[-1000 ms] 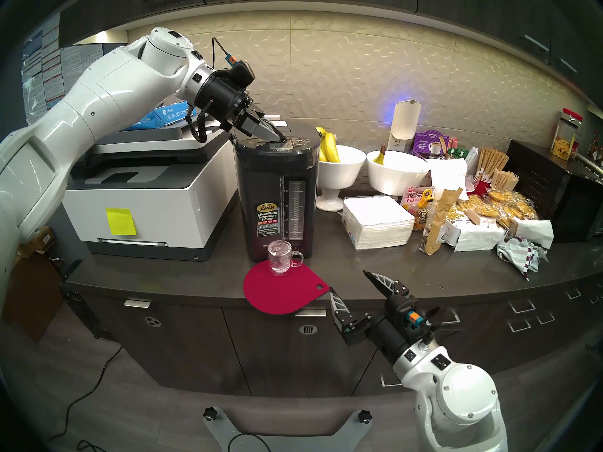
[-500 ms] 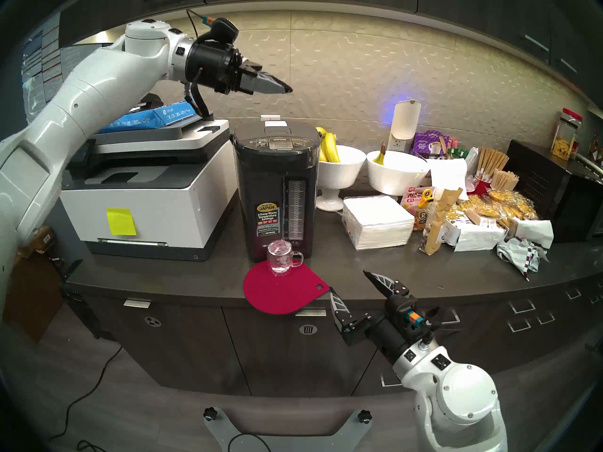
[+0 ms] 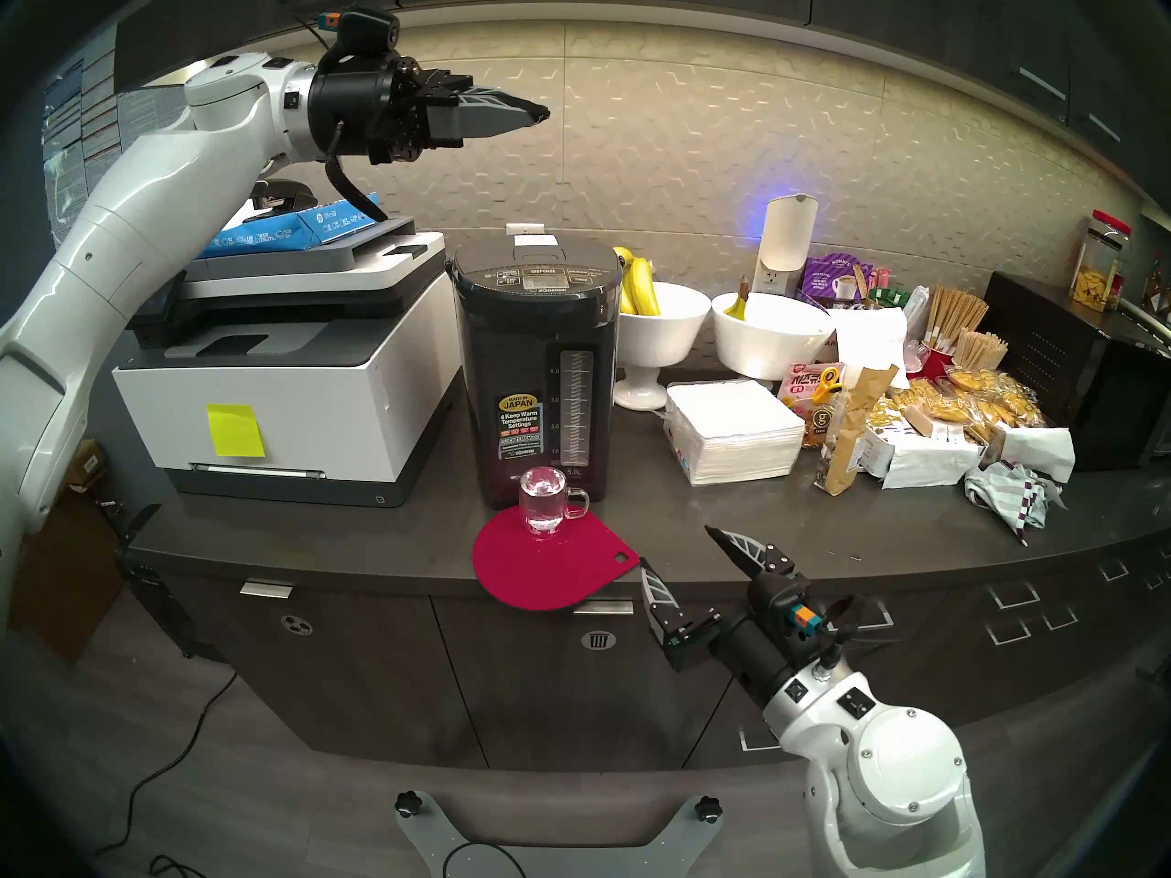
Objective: Press the water dispenser button and fill the cup
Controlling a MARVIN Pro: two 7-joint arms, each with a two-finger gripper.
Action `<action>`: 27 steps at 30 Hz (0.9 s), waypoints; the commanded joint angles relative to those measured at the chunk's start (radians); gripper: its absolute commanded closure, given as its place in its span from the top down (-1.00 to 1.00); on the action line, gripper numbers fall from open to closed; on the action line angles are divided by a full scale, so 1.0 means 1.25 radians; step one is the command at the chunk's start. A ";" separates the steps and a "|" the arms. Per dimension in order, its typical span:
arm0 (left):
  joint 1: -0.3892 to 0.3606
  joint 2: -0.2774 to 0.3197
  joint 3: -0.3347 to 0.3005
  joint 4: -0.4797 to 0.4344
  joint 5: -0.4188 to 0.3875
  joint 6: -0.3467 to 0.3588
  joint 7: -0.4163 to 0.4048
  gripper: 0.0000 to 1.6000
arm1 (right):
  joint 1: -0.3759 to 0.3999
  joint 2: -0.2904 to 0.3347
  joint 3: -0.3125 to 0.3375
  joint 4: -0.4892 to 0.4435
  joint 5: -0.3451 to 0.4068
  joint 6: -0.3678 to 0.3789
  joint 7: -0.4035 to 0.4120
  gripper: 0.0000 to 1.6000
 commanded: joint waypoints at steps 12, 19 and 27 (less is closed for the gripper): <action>0.215 0.184 -0.086 -0.225 -0.123 -0.171 0.122 -1.00 | 0.005 0.001 -0.001 -0.015 0.000 -0.004 0.001 1.00; 0.295 0.254 -0.140 -0.296 -0.140 -0.245 0.225 -1.00 | 0.005 0.001 -0.001 -0.015 0.000 -0.004 0.002 1.00; 0.399 0.327 -0.157 -0.414 -0.164 -0.292 0.350 -1.00 | 0.005 0.001 -0.001 -0.017 0.000 -0.004 0.002 1.00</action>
